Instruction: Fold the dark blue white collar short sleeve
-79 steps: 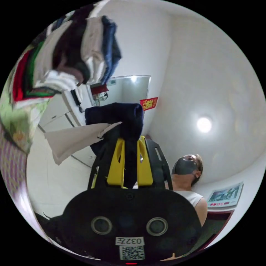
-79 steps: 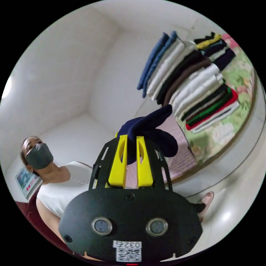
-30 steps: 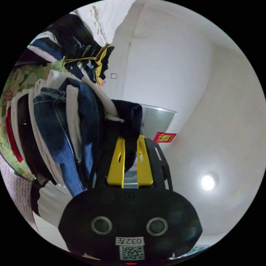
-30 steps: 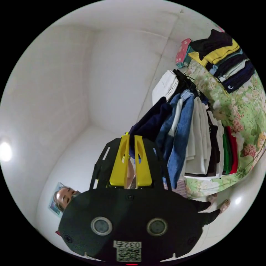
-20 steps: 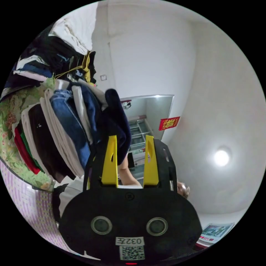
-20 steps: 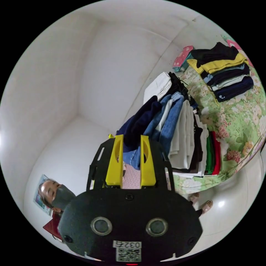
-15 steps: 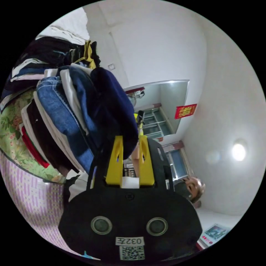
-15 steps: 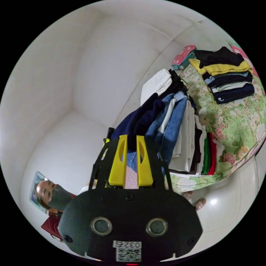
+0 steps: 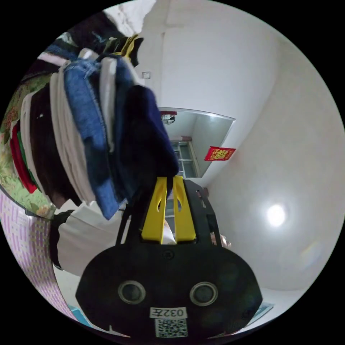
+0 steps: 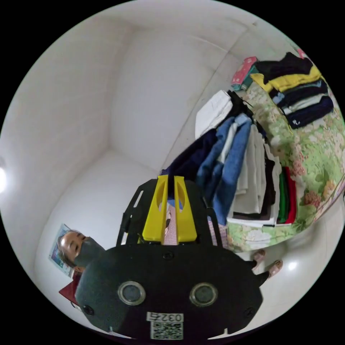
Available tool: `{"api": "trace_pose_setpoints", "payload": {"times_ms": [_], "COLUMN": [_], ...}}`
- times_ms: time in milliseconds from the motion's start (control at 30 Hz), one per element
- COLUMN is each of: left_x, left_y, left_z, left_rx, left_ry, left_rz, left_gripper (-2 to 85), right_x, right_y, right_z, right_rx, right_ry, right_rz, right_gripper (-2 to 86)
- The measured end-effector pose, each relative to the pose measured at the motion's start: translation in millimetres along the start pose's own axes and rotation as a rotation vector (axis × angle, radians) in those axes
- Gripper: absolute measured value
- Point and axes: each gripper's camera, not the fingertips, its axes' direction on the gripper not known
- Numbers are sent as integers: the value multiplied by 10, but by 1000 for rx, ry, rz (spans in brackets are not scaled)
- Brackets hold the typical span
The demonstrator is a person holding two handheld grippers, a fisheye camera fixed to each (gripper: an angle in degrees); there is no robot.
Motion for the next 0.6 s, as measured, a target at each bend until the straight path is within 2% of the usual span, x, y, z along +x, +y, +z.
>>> {"api": "trace_pose_setpoints", "payload": {"times_ms": [100, 200, 267, 333, 433, 467, 533, 600], "left_x": [-191, 23, 344, 969, 1647, 1735, 1906, 1885], "left_y": [167, 453, 726, 1170, 1724, 1813, 2134, 2289], "left_z": [120, 170, 111, 149, 695, 845, 1442, 1813], "left_rx": [-3, 5, 98, 286, 461, 469, 516, 595], "left_ry": [-21, -78, -196, -533, -845, -858, -828, -737], "left_rz": [-37, 57, 175, 401, 706, 768, 1024, 1101], "left_gripper": [-9, -4, -6, -8, -9, -9, -9, -9], "right_x": [154, 73, -125, -627, -1439, -1589, -2064, -2272], "right_y": [120, 241, 346, 507, 661, 687, 813, 882], "right_z": [57, 11, -151, -326, -55, 59, 603, 1039], "right_rx": [-30, -30, 51, 199, 247, 240, 223, 224], "right_ry": [22, 10, 35, 193, 457, 503, 668, 755], "right_rz": [67, 52, -2, -182, -507, -571, -803, -897], "right_gripper": [35, 51, 54, 25, -3, -4, -4, -6]}}
